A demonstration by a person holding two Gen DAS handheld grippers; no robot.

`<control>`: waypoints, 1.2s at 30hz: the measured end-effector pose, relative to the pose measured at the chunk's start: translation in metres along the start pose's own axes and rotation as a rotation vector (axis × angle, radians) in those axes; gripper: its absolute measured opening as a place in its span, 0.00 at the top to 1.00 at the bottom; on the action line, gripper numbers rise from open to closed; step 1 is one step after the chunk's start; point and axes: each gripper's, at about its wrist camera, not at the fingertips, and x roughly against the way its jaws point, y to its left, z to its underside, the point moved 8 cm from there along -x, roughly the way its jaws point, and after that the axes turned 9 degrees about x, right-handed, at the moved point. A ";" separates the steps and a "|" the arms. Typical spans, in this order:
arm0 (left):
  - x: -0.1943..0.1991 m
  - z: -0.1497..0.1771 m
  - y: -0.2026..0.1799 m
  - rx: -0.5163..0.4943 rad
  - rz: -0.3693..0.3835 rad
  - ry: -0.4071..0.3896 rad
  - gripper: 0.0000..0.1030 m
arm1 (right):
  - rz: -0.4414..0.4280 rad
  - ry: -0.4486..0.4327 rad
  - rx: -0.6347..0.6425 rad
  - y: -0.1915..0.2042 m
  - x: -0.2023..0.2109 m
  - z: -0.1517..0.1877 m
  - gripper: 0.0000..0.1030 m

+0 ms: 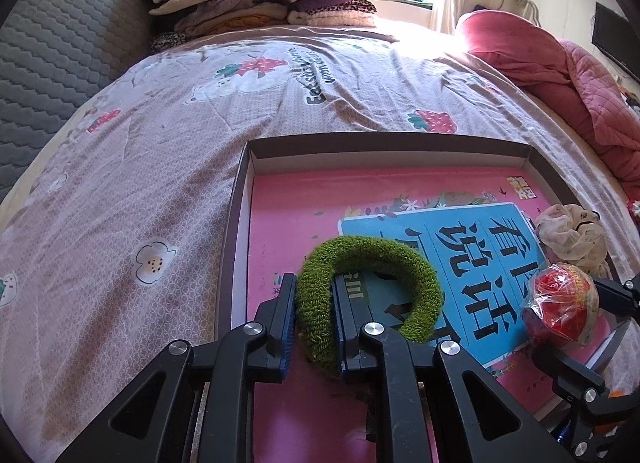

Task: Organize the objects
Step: 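Lower the ring into the tray and open the left tool while the right tool releases the egg toy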

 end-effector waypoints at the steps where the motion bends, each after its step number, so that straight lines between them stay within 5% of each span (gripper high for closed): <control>1: 0.000 0.000 0.000 0.001 0.003 0.002 0.83 | -0.001 0.002 -0.003 0.000 0.000 0.000 0.46; 16: 0.007 0.000 -0.005 0.005 0.021 0.014 0.69 | -0.025 0.016 -0.023 0.001 0.000 0.002 0.46; 20: 0.010 0.000 -0.005 0.010 0.025 0.016 0.55 | -0.015 0.017 -0.016 0.001 0.002 0.001 0.46; 36: 0.022 0.000 -0.009 0.000 0.027 0.015 0.49 | -0.036 -0.007 -0.040 -0.004 0.011 -0.005 0.46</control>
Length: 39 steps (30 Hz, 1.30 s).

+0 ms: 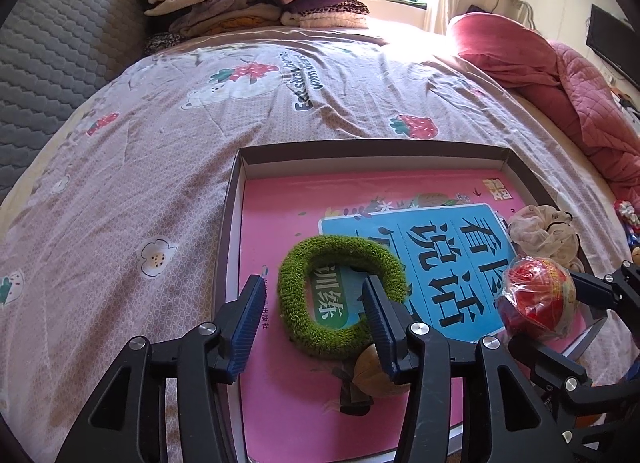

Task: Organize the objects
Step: 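Lower the ring into the tray and open the left tool while the right tool releases the egg toy, then withdraw both open tools toward the red-white egg toy and orange on the bed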

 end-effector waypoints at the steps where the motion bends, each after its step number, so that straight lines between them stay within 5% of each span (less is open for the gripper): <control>1: 0.001 0.000 0.000 0.001 0.001 0.000 0.48 | -0.004 -0.002 -0.002 0.000 0.000 0.000 0.46; 19: 0.052 -0.002 -0.001 0.035 0.017 -0.049 0.42 | -0.014 -0.082 -0.023 -0.003 0.036 -0.017 0.46; 39: 0.166 0.032 -0.034 -0.024 0.087 -0.139 0.35 | 0.043 -0.265 -0.066 -0.017 0.136 -0.027 0.45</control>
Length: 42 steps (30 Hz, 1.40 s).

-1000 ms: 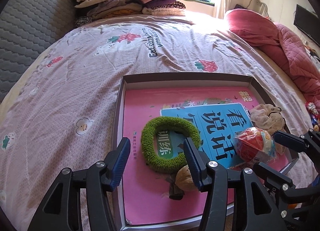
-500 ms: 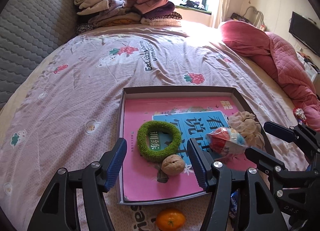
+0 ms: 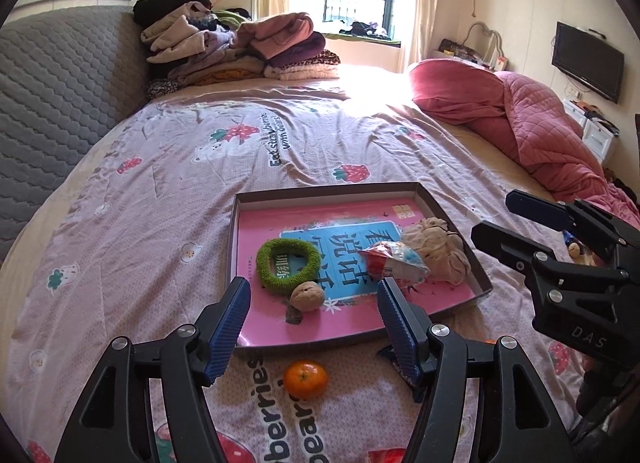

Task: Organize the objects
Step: 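Withdraw both open tools toward the red-white egg toy and orange on the bed, then grasp the red-white egg toy with the left tool while the right tool grasps the orange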

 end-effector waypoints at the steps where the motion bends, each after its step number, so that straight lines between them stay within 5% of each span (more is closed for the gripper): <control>1: 0.005 0.002 -0.002 0.001 0.006 -0.003 0.35 | 0.005 -0.011 -0.002 -0.001 0.005 -0.001 0.45; 16: 0.044 0.037 -0.020 -0.008 0.041 -0.016 0.35 | 0.019 -0.024 -0.051 -0.011 0.042 0.037 0.45; 30: 0.039 0.112 -0.033 -0.022 0.018 0.057 0.35 | 0.037 0.026 -0.058 -0.012 0.049 0.079 0.45; 42: 0.032 0.144 -0.042 -0.010 0.011 0.117 0.35 | 0.014 0.065 -0.055 -0.001 0.050 0.101 0.45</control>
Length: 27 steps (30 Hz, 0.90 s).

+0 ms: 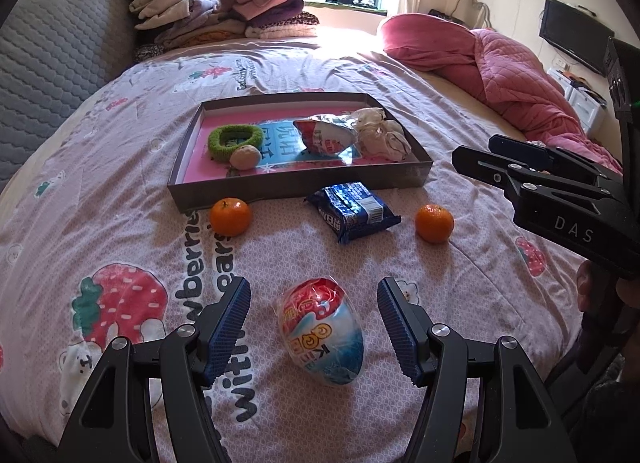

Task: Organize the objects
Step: 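Grasp the red-white egg toy with the left tool while the right tool grasps the orange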

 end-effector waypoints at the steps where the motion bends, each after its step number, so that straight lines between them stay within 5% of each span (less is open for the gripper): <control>1: 0.000 0.001 0.000 -0.001 -0.002 -0.002 0.35 | -0.002 0.002 -0.002 0.000 0.000 0.002 0.45; 27: -0.013 0.027 0.003 0.036 -0.001 0.081 0.35 | -0.038 0.086 0.000 0.012 -0.017 0.032 0.45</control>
